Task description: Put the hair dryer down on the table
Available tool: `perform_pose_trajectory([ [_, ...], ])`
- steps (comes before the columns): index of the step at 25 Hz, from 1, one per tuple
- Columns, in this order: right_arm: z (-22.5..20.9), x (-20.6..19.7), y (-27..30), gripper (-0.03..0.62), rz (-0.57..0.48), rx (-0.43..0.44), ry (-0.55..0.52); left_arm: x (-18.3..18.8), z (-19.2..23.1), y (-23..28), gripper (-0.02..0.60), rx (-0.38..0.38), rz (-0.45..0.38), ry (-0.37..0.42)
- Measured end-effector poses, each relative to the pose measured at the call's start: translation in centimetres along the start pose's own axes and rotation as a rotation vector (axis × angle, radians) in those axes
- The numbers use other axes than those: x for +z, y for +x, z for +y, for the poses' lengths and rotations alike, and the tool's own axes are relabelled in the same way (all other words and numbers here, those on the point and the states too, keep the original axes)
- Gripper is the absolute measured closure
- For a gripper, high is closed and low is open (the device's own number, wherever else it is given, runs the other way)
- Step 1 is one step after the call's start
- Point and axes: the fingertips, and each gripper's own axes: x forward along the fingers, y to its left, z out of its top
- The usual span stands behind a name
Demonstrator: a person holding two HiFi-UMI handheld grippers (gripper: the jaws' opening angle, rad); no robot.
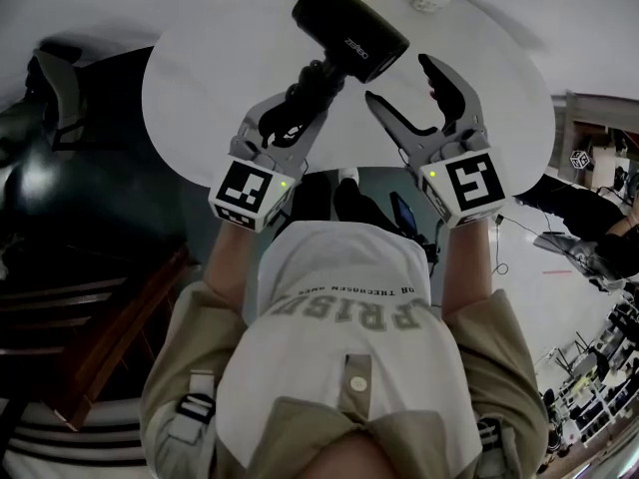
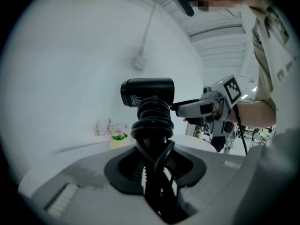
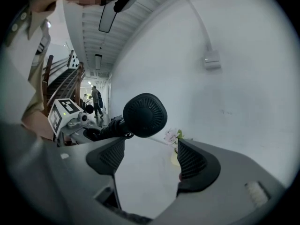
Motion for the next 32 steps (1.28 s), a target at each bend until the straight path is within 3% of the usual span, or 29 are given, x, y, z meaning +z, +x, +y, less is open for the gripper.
perform_pose_trajectory([
  [17, 1.7, -4.4, 1.9, 0.227, 0.155, 0.031, -0.033, -5.7, -0.9, 0.7, 0.451, -0.103, 0.188, 0.064],
  [32, 2.3, -12.3, 3.4, 0.226, 0.282, 0.022, 0.113, -11.0, -0.1, 1.3, 0.451, -0.116, 0.427, 0.206],
])
